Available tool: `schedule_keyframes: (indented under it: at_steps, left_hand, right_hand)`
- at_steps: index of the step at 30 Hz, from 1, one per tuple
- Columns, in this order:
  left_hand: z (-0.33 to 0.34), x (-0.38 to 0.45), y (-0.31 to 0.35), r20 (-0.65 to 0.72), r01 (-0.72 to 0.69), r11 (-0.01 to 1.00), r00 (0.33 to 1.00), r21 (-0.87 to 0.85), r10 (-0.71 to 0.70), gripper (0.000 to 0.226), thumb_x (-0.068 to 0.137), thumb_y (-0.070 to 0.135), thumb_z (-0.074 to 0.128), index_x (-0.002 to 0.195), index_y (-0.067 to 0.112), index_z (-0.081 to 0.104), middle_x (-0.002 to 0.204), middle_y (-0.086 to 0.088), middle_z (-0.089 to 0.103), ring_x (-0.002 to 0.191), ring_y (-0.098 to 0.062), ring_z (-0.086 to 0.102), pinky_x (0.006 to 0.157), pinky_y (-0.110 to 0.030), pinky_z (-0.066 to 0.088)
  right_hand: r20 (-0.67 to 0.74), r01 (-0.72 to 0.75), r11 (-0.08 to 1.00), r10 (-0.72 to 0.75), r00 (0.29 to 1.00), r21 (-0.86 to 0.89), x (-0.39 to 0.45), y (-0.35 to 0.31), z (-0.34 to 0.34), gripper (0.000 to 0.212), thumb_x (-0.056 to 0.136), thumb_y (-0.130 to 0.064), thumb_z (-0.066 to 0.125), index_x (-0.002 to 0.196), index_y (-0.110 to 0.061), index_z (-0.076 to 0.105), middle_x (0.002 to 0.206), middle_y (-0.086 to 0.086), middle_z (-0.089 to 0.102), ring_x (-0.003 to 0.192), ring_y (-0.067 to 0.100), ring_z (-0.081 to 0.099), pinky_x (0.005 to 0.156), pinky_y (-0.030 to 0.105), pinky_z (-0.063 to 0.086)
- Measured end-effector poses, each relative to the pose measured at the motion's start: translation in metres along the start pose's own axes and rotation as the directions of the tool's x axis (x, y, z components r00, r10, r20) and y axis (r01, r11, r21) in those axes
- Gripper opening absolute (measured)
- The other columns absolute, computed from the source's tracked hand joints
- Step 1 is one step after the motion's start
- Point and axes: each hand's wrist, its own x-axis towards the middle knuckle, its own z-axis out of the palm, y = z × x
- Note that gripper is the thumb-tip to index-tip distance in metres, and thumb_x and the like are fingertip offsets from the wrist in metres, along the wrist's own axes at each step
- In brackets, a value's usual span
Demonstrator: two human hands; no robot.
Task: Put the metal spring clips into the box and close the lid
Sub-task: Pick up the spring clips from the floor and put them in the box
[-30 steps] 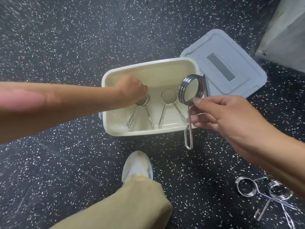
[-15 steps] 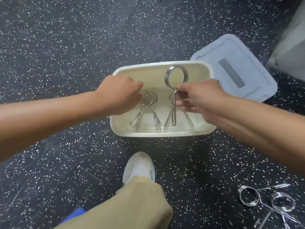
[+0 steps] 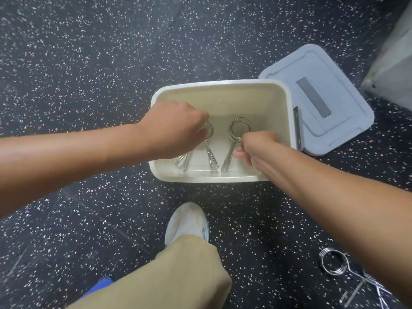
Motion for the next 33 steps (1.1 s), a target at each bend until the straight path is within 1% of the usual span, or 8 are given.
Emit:
schedule_keyframes:
  at_steps: [5, 8, 10, 13, 17, 21, 26, 33]
  left_hand:
    - [-0.002, 0.002, 0.001, -0.001, -0.012, 1.0, 1.0, 0.001, 0.012, 0.042, 0.097, 0.044, 0.036, 0.088, 0.011, 0.06, 0.079, -0.01, 0.067, 0.067, -0.035, 0.062, 0.046, -0.028, 0.02]
    - [-0.006, 0.002, 0.002, 0.015, -0.004, 1.0, 1.0, -0.016, 0.004, 0.042, 0.098, 0.046, 0.037, 0.091, 0.011, 0.06, 0.081, -0.01, 0.067, 0.07, -0.035, 0.061, 0.048, -0.029, 0.02]
    - [-0.009, 0.003, 0.004, 0.021, 0.0, 1.0, 1.0, -0.027, 0.001, 0.042, 0.098, 0.046, 0.038, 0.092, 0.012, 0.06, 0.083, -0.01, 0.068, 0.071, -0.035, 0.061, 0.05, -0.031, 0.026]
    - [-0.01, 0.004, 0.008, 0.006, -0.009, 0.999, 1.0, -0.038, 0.01, 0.041, 0.098, 0.046, 0.038, 0.091, 0.013, 0.061, 0.083, -0.01, 0.069, 0.071, -0.035, 0.062, 0.055, -0.032, 0.037]
    - [-0.012, 0.008, 0.015, -0.035, -0.008, 0.998, 0.999, -0.069, 0.005, 0.042, 0.096, 0.051, 0.036, 0.093, 0.018, 0.061, 0.085, -0.008, 0.069, 0.07, -0.035, 0.062, 0.06, -0.034, 0.047]
    - [-0.019, 0.013, 0.03, -0.021, -0.024, 0.995, 1.0, -0.094, 0.022, 0.043, 0.095, 0.054, 0.033, 0.093, 0.02, 0.06, 0.086, -0.006, 0.069, 0.07, -0.033, 0.063, 0.058, -0.033, 0.045]
    - [-0.029, 0.015, 0.067, -0.002, -0.093, 0.983, 0.996, -0.156, 0.094, 0.036, 0.098, 0.05, 0.039, 0.093, 0.021, 0.06, 0.079, -0.002, 0.067, 0.066, -0.031, 0.061, 0.055, -0.032, 0.043]
    - [-0.035, 0.023, 0.144, 0.054, -0.199, 0.939, 0.973, -0.282, 0.223, 0.036, 0.1, 0.045, 0.036, 0.092, 0.015, 0.055, 0.076, -0.003, 0.062, 0.064, -0.029, 0.057, 0.055, -0.034, 0.045]
  right_hand:
    - [0.025, 0.03, 0.996, -0.028, 0.999, -0.089, 0.004, 0.007, 0.0, 0.02, 0.091, -0.003, 0.054, 0.107, -0.012, 0.048, 0.107, 0.014, 0.057, 0.087, 0.026, 0.064, 0.059, 0.029, 0.059]
    - [0.061, 0.032, 0.991, -0.025, 0.998, -0.131, -0.002, 0.007, -0.001, 0.018, 0.092, -0.006, 0.054, 0.109, -0.011, 0.052, 0.112, 0.018, 0.065, 0.081, 0.024, 0.065, 0.045, 0.022, 0.054]
    - [0.087, 0.017, 0.986, -0.003, 0.996, -0.163, -0.012, 0.003, -0.003, 0.013, 0.094, -0.01, 0.052, 0.106, -0.012, 0.055, 0.1, 0.014, 0.068, 0.065, 0.02, 0.064, 0.038, 0.015, 0.045]
    - [0.173, -0.053, 0.989, 0.077, 0.982, -0.139, -0.028, -0.004, -0.007, 0.023, 0.098, -0.009, 0.039, 0.079, -0.016, 0.051, 0.066, 0.008, 0.052, 0.048, 0.015, 0.047, 0.039, 0.015, 0.03]
    - [0.201, 0.093, 0.985, -0.063, 0.978, -0.147, -0.052, -0.012, -0.021, 0.021, 0.097, -0.011, 0.046, 0.091, -0.005, 0.066, 0.086, 0.011, 0.071, 0.065, 0.02, 0.065, 0.049, 0.022, 0.043]
    - [0.294, 0.245, 0.965, -0.209, 0.933, -0.09, -0.076, -0.022, -0.057, 0.021, 0.098, -0.016, 0.054, 0.096, -0.003, 0.071, 0.087, 0.01, 0.078, 0.065, 0.019, 0.069, 0.054, 0.023, 0.051]
    - [0.318, 0.265, 0.964, -0.258, 0.912, 0.02, -0.091, -0.011, -0.111, 0.022, 0.099, -0.017, 0.055, 0.092, -0.002, 0.071, 0.085, 0.011, 0.079, 0.06, 0.018, 0.066, 0.057, 0.025, 0.05]
    - [0.237, 0.261, 0.952, -0.22, 0.946, -0.158, -0.093, 0.058, -0.185, 0.024, 0.098, -0.012, 0.055, 0.089, 0.002, 0.073, 0.085, 0.017, 0.078, 0.059, 0.021, 0.063, 0.057, 0.03, 0.045]
